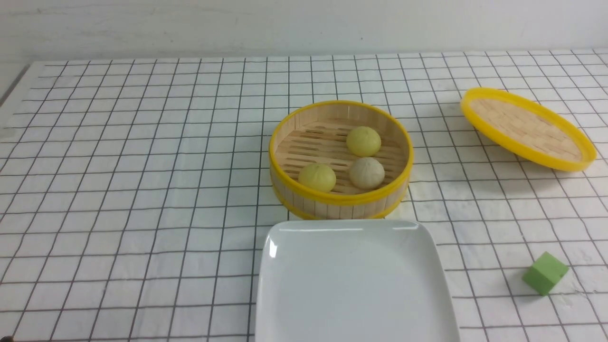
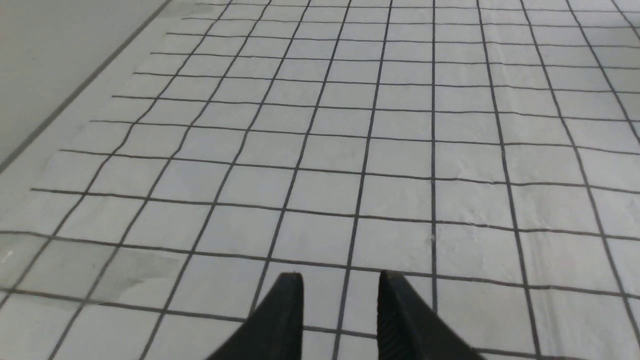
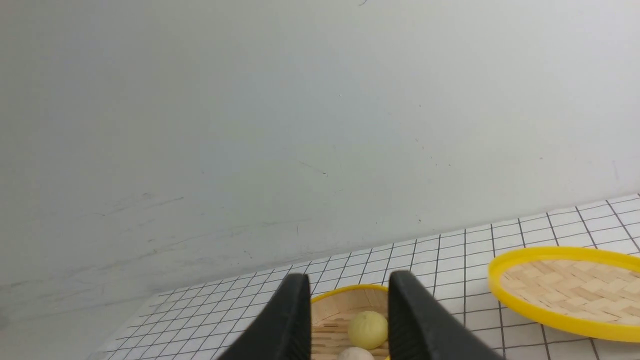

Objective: Put the steamed buns into the plate on the white-black tablecloth.
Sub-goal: 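Reach toward a bun in the bamboo steamer with the right gripper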

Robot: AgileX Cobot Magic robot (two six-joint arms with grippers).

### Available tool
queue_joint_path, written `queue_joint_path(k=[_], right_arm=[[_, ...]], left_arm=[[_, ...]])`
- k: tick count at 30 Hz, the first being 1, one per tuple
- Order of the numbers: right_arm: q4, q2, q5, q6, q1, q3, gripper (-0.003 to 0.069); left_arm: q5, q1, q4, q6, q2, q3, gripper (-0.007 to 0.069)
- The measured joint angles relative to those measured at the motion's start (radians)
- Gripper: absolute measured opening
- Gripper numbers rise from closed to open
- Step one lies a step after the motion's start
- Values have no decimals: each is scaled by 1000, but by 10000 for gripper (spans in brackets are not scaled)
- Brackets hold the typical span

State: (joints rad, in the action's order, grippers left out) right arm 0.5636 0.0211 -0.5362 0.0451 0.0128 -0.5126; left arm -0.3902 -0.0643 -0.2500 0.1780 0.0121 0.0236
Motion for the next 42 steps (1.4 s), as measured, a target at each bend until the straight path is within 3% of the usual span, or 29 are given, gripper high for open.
queue_joint_path(k=[13, 19, 28, 32, 36, 42], right_arm=[[0, 0, -59, 0, 0, 0, 240], [3, 0, -72, 10, 0, 0, 240], [107, -69, -142, 160, 0, -29, 240], [122, -163, -210, 243, 0, -75, 240], [139, -324, -290, 348, 0, -189, 240], [177, -583, -405, 466, 0, -387, 240]], left_arm=[[6, 0, -31, 15, 0, 0, 242], [197, 0, 143, 193, 0, 5, 242], [452, 0, 318, 508, 0, 5, 244], [359, 0, 270, 538, 0, -9, 259], [184, 0, 180, 525, 0, -125, 338], [-17, 0, 185, 337, 0, -292, 428]])
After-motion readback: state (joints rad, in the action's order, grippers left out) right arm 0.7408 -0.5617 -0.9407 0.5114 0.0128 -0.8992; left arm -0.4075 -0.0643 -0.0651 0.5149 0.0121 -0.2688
